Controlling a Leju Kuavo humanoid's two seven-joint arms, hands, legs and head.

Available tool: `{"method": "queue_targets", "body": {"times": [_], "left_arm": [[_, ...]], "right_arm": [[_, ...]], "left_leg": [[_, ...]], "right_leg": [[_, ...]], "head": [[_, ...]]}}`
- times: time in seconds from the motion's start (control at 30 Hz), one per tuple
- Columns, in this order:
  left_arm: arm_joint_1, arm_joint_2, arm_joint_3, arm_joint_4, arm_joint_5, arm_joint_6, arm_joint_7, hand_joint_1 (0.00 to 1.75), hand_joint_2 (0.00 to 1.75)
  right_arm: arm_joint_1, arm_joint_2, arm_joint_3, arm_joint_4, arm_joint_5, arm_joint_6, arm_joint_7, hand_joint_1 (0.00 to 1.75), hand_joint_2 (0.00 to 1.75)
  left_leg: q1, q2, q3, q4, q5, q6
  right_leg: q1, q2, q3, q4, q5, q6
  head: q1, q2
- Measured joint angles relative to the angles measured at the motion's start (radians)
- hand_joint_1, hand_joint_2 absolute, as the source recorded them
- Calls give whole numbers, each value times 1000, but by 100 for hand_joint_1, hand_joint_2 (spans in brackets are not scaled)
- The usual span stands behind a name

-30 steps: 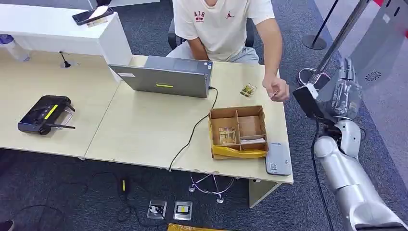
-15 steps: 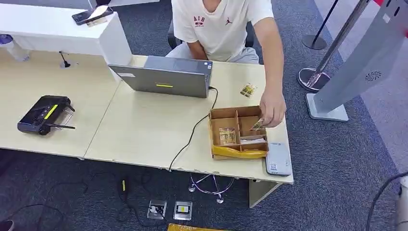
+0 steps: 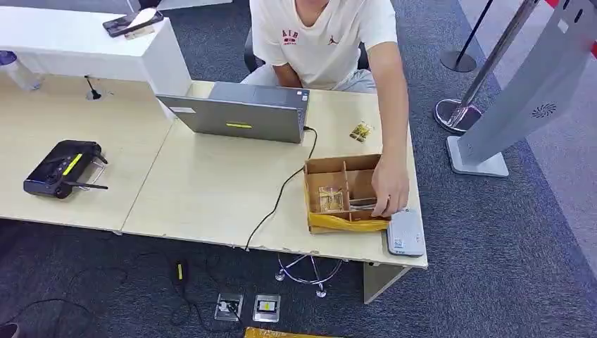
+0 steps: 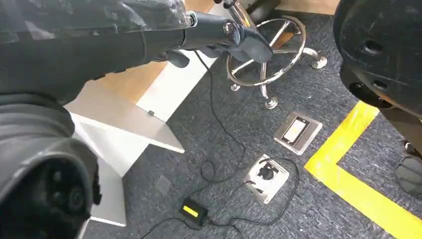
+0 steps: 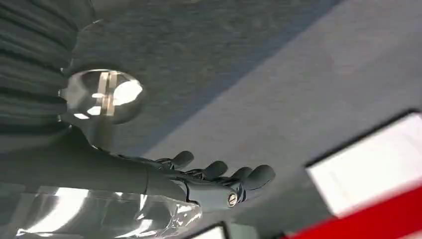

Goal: Pass the card to the sensor for recognition and then transmit it.

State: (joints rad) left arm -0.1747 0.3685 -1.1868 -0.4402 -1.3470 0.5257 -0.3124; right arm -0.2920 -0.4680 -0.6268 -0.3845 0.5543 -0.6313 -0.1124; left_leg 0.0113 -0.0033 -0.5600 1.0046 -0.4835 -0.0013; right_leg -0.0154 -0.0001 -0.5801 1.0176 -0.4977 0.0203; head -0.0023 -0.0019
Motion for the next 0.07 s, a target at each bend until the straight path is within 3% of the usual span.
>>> {"method": "queue_targets", "body": {"times": [0.07], "left_arm": [[-1,-2,0,0,-11,-2,9,0,0]], "right_arm": [[37,9,-16,27,19,18,116,0,175]], "left_leg": [[0,0,0,0,0,0]], "right_leg": [[0,0,1,0,-1,-1]], "head": [[0,0]]}}
